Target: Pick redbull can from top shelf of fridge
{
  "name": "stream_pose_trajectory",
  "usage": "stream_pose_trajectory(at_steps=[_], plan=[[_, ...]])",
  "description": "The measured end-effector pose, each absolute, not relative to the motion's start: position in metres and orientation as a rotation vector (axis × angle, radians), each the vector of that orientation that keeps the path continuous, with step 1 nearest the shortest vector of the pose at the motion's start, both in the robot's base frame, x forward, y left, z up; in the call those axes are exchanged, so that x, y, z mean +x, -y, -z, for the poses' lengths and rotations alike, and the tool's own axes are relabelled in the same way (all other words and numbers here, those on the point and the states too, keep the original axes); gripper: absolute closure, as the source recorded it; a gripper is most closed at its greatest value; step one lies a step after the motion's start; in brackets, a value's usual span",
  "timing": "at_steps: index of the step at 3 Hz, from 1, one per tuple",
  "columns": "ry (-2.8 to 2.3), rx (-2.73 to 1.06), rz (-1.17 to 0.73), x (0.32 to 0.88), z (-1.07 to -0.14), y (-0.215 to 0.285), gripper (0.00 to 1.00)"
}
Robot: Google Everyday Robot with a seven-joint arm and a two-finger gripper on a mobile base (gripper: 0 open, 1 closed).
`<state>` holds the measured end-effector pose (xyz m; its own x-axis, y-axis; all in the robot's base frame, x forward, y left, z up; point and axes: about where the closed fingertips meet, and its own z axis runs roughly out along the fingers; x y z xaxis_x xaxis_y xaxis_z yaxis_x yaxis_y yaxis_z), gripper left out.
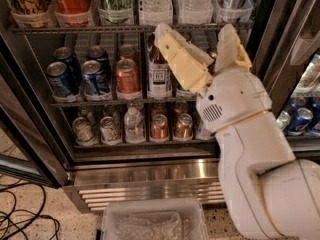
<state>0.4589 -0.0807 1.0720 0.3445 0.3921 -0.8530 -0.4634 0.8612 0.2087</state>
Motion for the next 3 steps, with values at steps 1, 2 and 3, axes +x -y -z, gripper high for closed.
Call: stream_pose_trajectory(at_steps=[1,2,3], plan=[[-1.102,0.037,-0.504,0.486,-1.069,0.08,0.22],[-1.129,0.083,-0.22,0.508,-1.069,0.112,0.21],[-1.181,0.036,0.136,0.508,-1.068,0.148,0.2]])
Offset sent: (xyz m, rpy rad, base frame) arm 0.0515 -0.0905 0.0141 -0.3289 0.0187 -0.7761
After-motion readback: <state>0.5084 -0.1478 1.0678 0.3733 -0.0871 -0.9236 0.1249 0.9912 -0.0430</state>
